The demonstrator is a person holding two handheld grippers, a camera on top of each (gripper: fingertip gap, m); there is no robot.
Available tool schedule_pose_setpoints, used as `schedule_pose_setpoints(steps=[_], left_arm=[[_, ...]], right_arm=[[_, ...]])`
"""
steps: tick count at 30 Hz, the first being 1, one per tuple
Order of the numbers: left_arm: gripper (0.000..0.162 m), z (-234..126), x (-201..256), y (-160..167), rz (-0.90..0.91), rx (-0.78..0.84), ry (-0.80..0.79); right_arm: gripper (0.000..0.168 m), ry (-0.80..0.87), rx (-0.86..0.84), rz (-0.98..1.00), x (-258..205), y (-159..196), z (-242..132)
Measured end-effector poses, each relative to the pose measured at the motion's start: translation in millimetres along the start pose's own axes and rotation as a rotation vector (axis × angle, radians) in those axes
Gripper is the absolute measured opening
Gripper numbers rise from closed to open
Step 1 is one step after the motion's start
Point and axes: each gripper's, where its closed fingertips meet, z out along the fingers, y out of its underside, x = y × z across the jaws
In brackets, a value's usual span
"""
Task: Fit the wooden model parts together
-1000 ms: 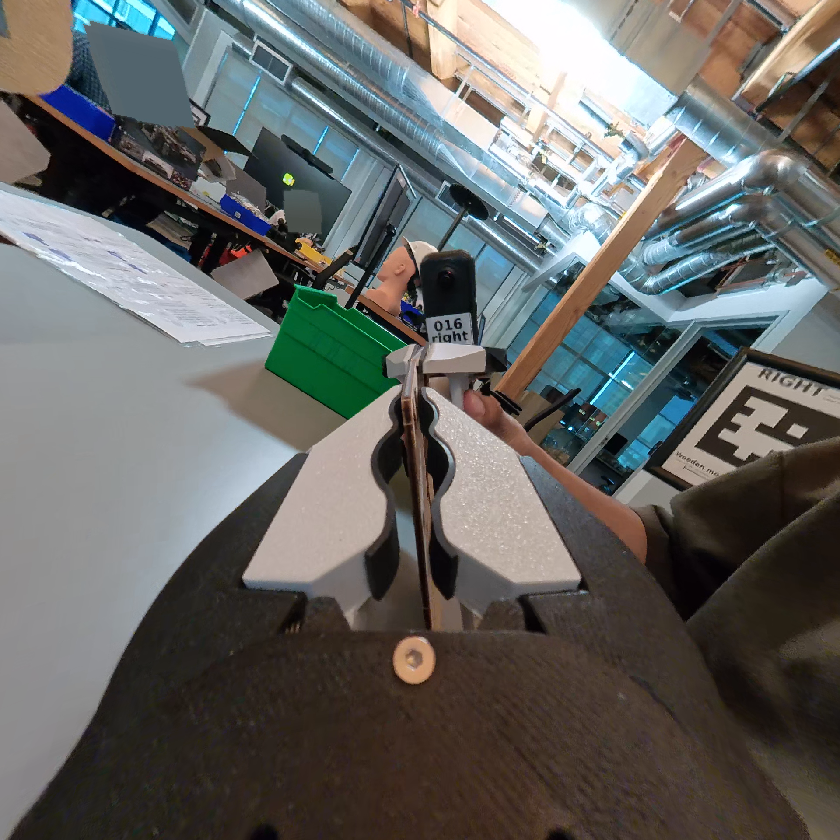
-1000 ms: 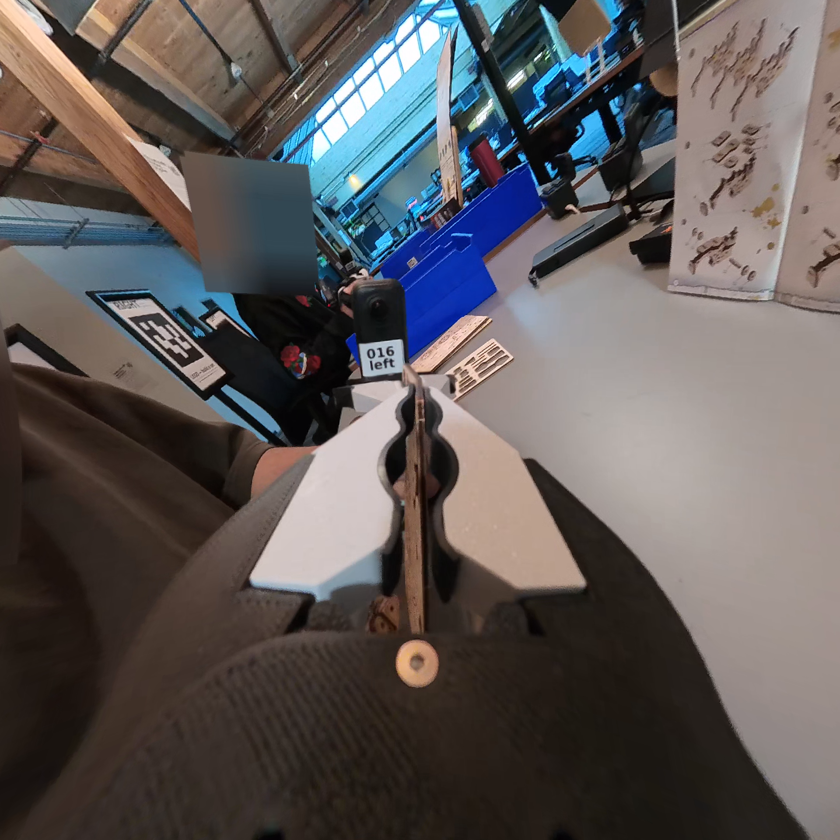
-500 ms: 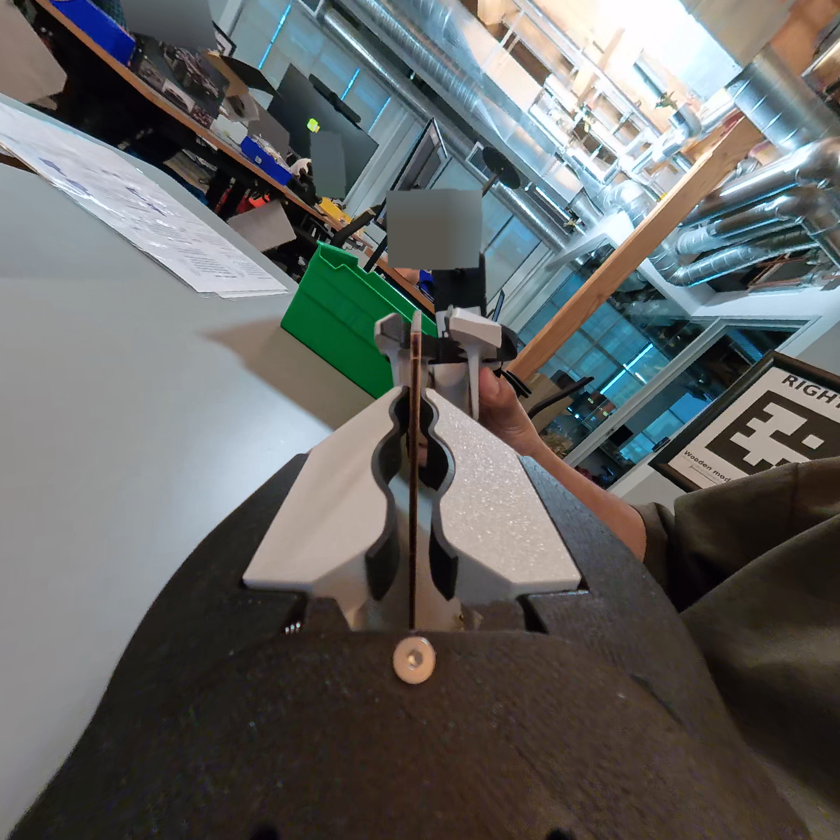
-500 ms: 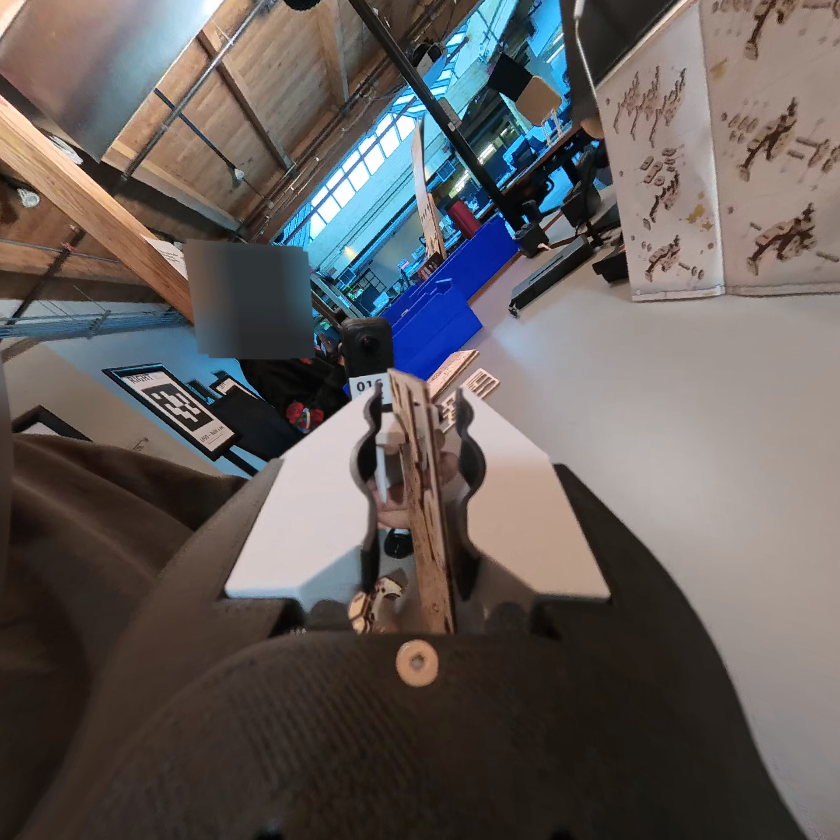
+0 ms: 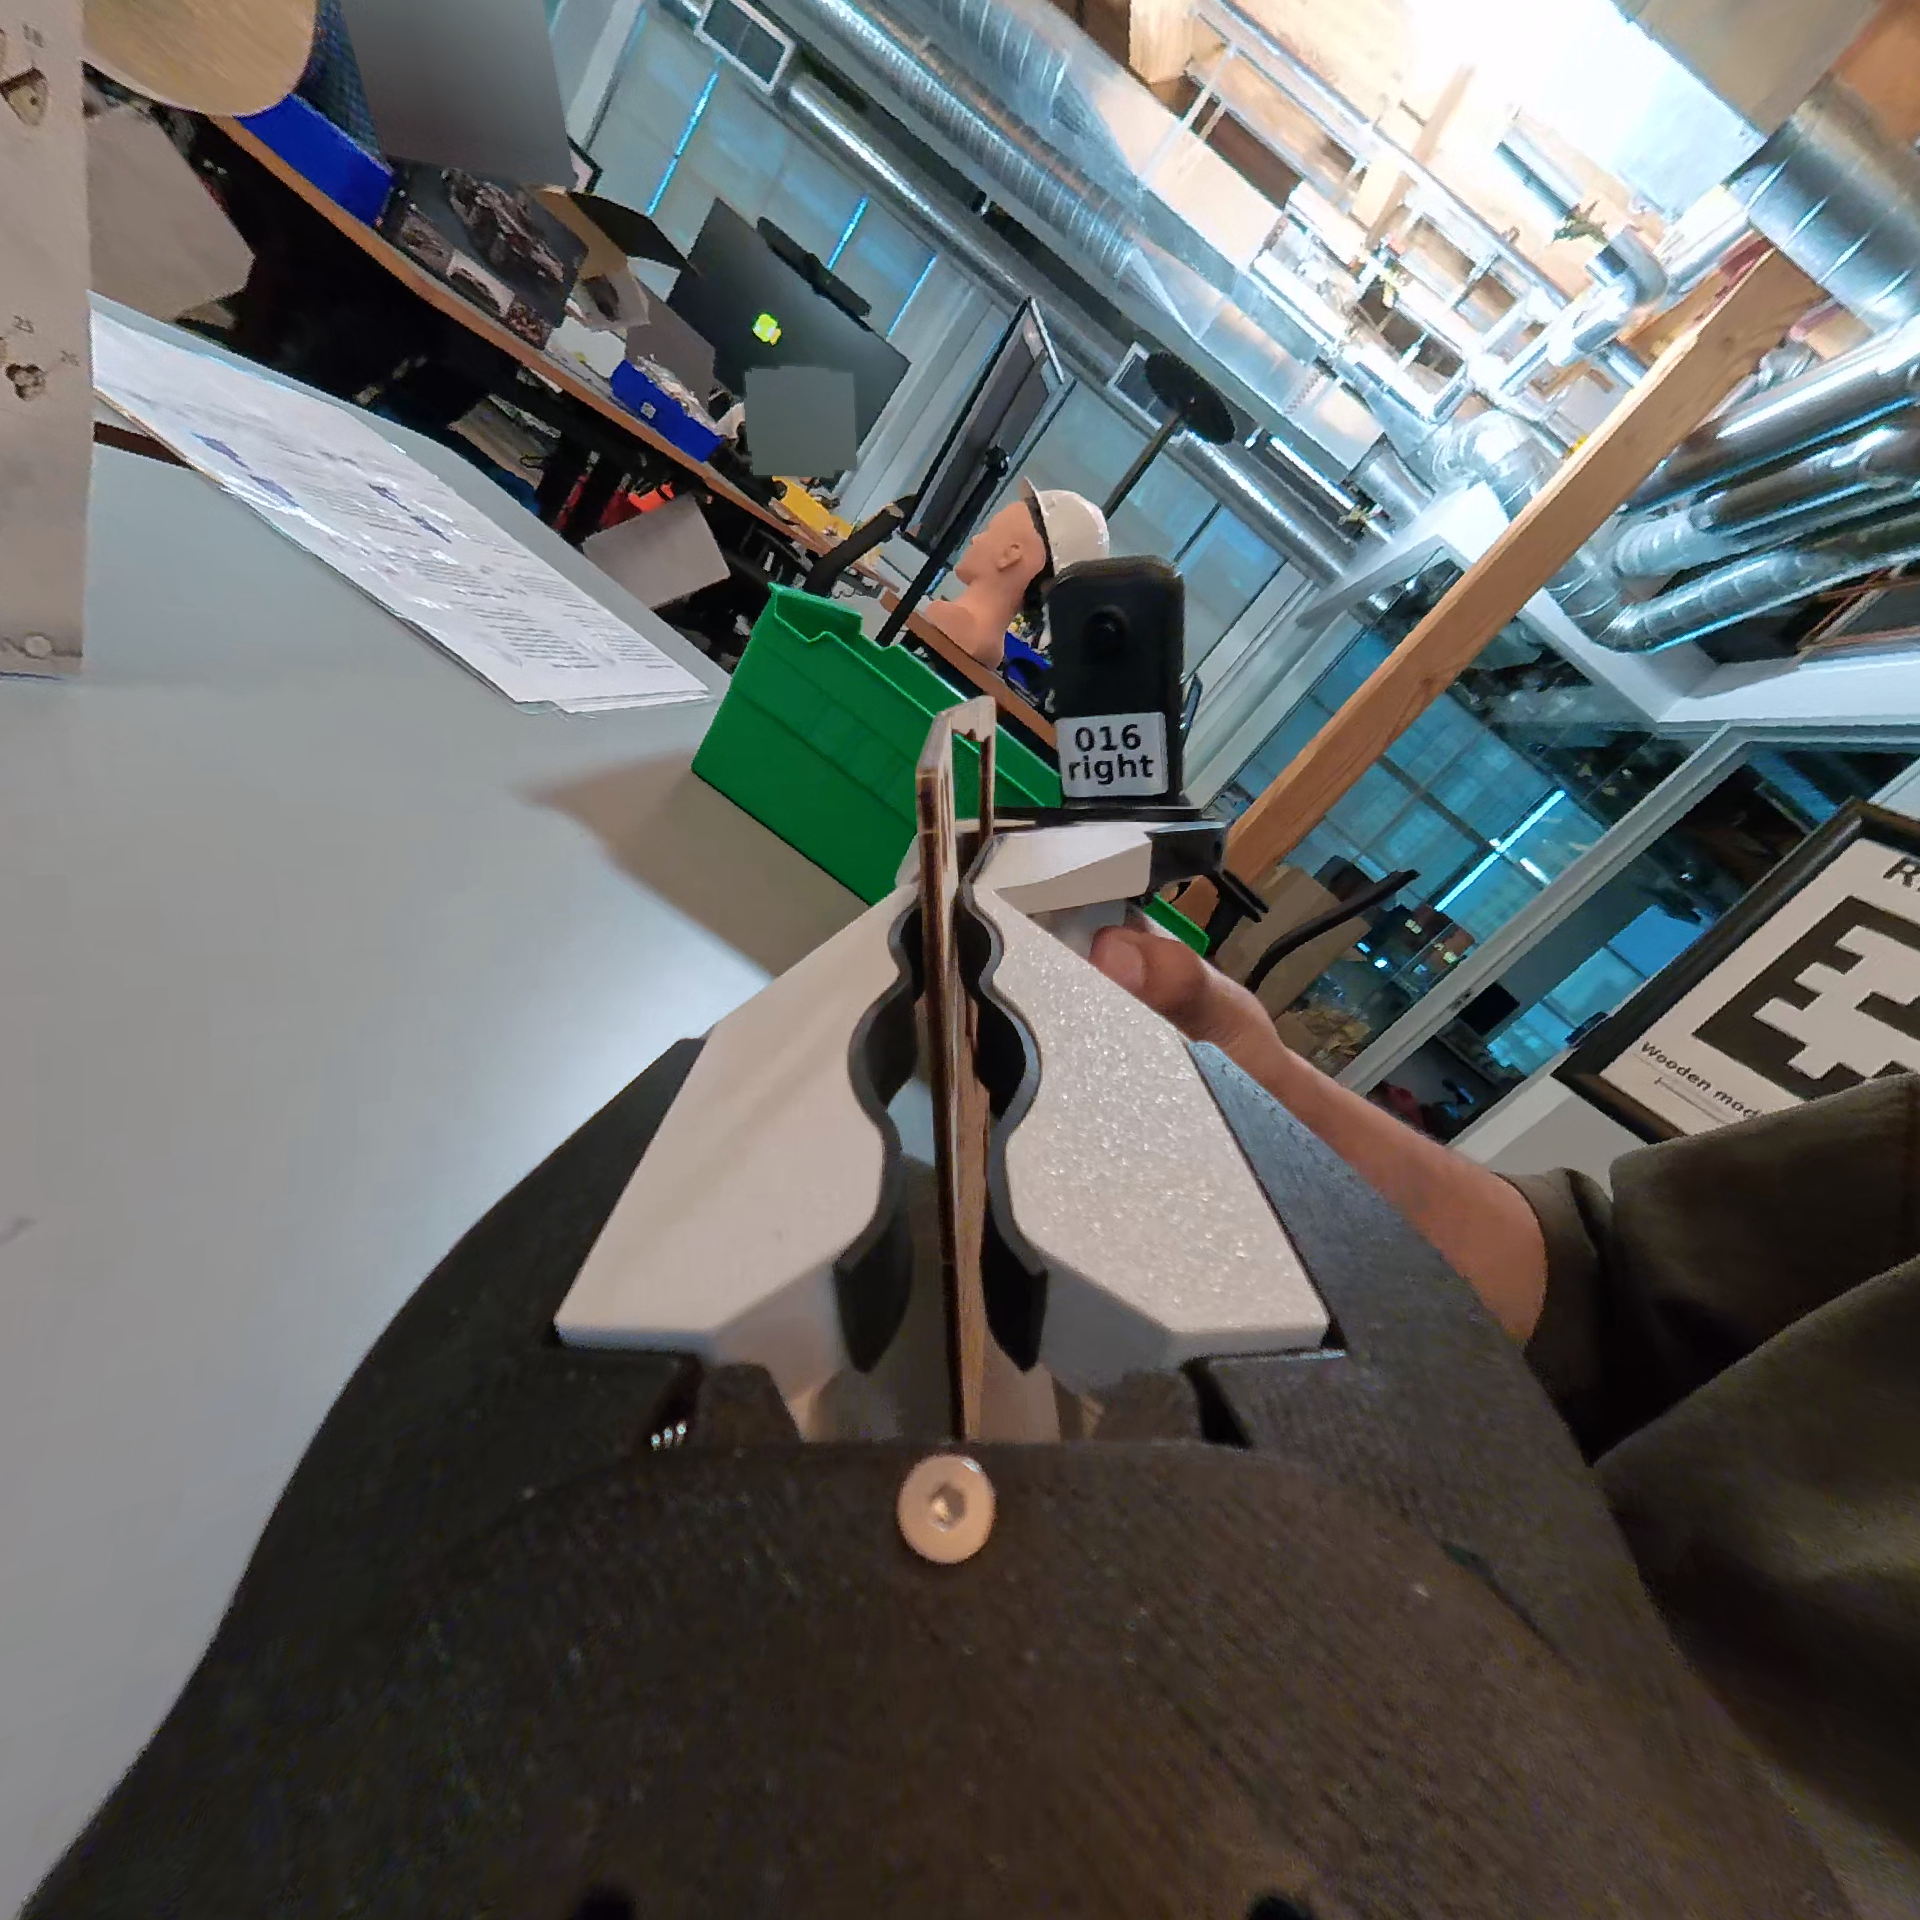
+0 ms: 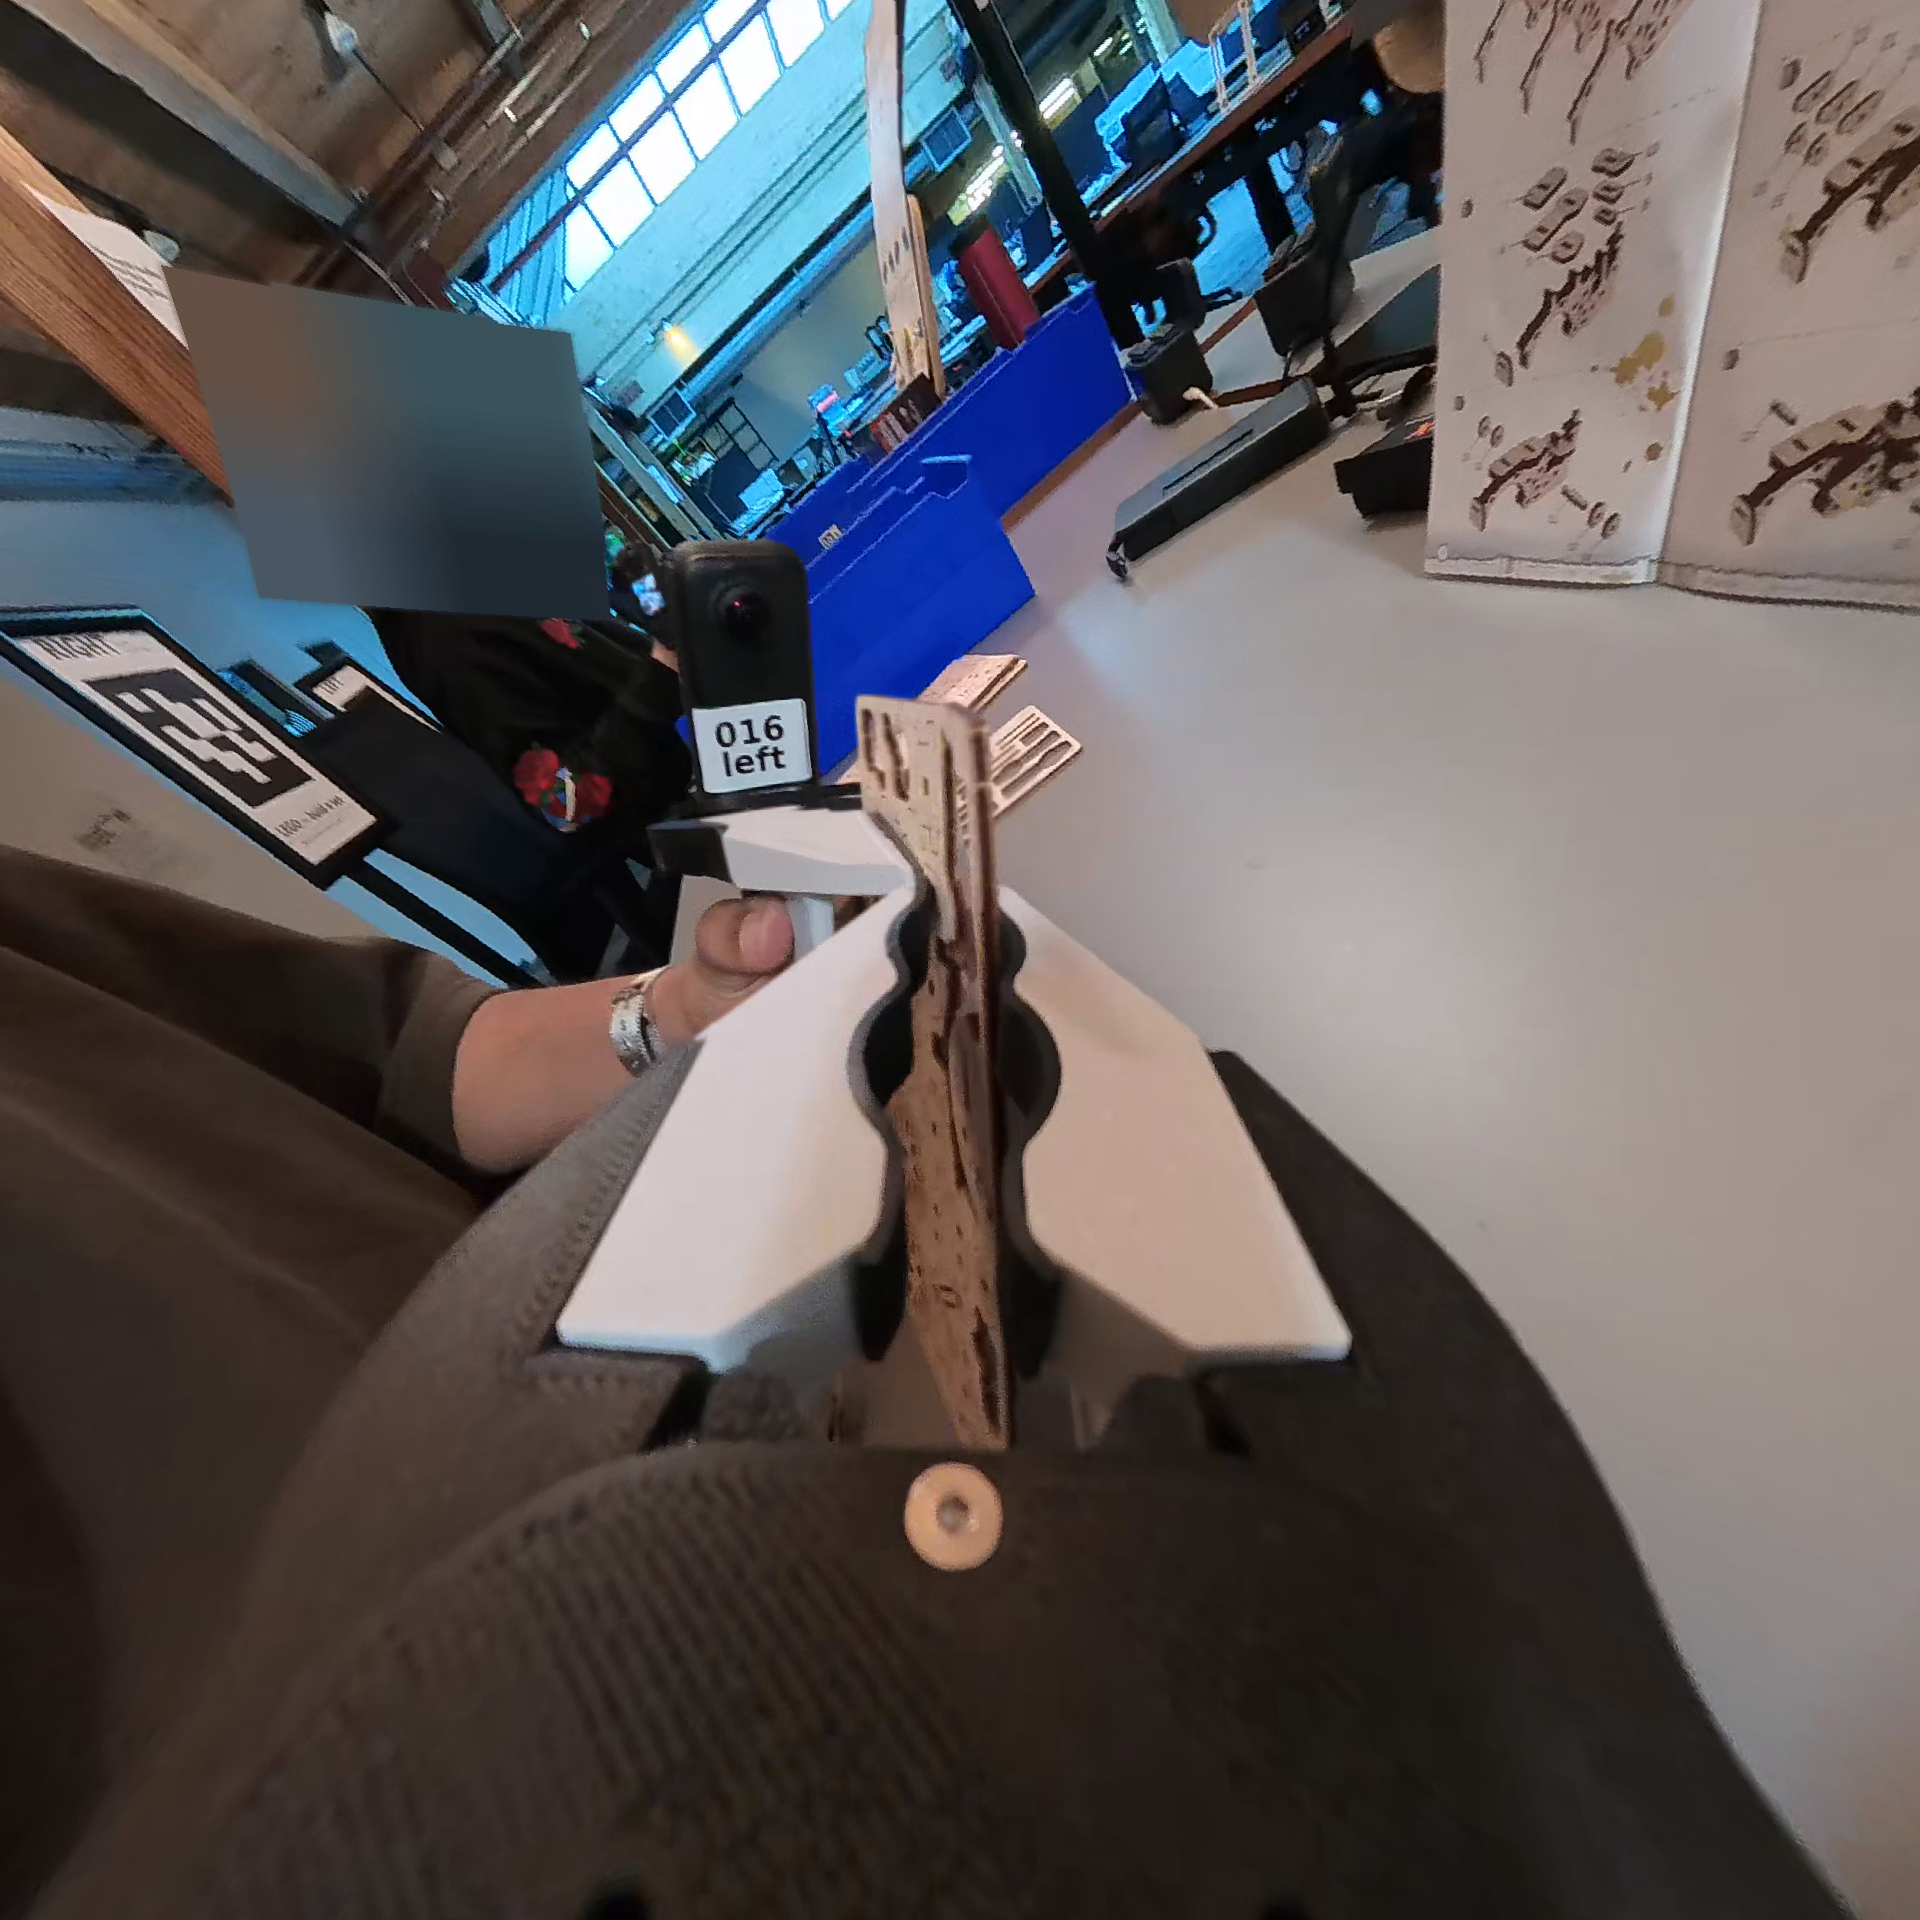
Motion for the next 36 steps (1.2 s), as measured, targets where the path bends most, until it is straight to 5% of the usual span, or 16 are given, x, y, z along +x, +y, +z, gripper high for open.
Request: schedule_pose_setpoints(steps=[15, 26, 36], left_arm=[[0.001, 1, -1, 1, 0.003, 0.012, -0.021], [0.000, -5, 9, -10, -0.071, 0.058, 0.086], [0.002, -6, 8, -9, -0.152, 0.064, 0.131]], right_arm=[[0.012, 0.124, -0.027, -0.094, 2, 0, -1], [0.005, -0.088, 0.027, 0.070, -11, -5, -2], [0.001, -0.109, 0.016, 0.070, -15, -5, -3]])
